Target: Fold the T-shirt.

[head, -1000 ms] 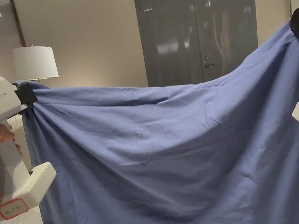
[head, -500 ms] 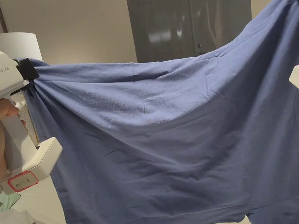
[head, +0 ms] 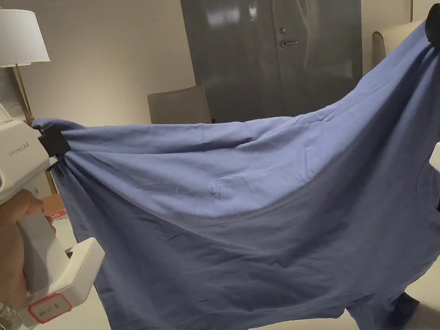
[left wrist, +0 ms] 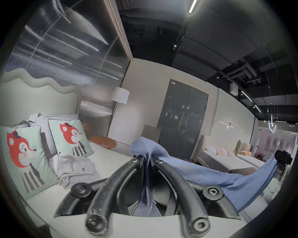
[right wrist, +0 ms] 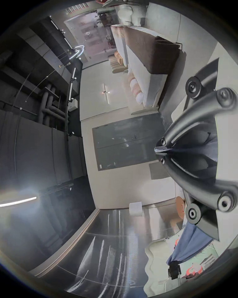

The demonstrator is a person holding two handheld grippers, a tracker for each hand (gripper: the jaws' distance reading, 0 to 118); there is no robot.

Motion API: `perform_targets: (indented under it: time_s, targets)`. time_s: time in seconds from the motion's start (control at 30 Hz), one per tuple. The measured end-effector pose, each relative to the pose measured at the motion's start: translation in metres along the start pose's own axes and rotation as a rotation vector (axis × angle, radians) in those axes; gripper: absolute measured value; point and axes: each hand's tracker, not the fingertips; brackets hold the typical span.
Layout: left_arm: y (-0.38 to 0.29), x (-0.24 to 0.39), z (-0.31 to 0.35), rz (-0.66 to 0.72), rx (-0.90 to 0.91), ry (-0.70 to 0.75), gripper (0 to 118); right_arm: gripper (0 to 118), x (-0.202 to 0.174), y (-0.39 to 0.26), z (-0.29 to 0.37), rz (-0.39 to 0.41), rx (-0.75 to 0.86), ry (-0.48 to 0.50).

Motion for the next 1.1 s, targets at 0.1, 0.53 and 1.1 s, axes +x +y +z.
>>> perform_targets:
  time_s: [0.1,0.53,1.1]
  targets:
    - [-0.013,-0.005,0.035,0.009,-0.016,0.006,3,2,0.003,-0.007,0.04,-0.009,-0.017,-0.001]
    - [-0.095,-0.037,0.224,-0.033,-0.133,0.044,3,2,0.017,-0.056,0.255,0.017,-0.14,0.029]
    - [-0.271,-0.115,0.416,-0.056,-0.537,0.135,3,2,0.052,-0.202,0.455,0.061,-0.587,0.007]
